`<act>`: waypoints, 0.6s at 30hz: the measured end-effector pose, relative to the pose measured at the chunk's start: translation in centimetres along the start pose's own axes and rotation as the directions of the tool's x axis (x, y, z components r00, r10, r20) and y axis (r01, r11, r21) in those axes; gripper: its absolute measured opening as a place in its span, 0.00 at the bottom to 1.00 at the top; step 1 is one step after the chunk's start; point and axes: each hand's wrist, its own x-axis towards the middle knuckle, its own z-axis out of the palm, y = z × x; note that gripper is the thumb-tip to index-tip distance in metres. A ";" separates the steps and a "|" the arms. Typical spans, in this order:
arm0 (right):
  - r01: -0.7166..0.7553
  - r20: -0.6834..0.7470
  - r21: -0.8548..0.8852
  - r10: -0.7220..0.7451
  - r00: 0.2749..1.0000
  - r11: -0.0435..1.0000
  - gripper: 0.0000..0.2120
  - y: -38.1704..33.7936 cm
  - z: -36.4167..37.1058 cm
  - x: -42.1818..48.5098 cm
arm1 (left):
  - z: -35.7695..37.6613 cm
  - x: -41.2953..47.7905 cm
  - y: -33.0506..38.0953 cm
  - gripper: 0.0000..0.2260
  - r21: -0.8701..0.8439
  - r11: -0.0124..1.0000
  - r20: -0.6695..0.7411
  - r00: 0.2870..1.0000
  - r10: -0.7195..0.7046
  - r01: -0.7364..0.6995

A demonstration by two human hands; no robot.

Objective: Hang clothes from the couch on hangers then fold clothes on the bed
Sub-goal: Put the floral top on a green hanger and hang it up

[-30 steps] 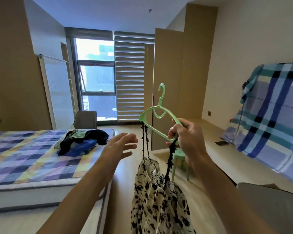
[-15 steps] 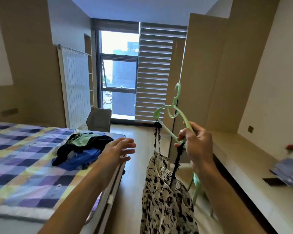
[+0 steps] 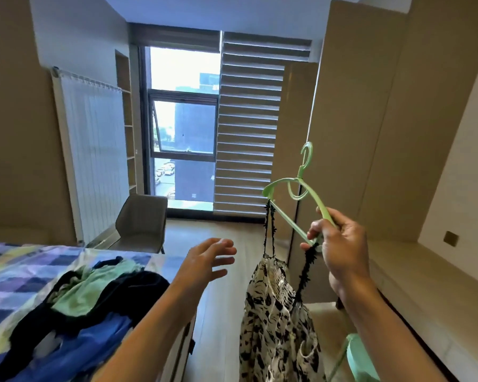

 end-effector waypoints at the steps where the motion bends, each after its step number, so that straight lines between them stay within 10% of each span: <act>1: -0.004 -0.003 0.007 0.004 1.000 1.000 0.13 1.2 1.0 2.2 | 0.0 2.6 -0.3 0.11 0.003 1.000 0.013 1.000 0.001 -0.001; 18: -0.087 0.004 0.012 0.087 0.996 0.996 0.12 24.6 16.8 45.3 | 1.6 52.3 -6.6 0.12 0.073 0.996 -0.002 0.998 0.057 -0.056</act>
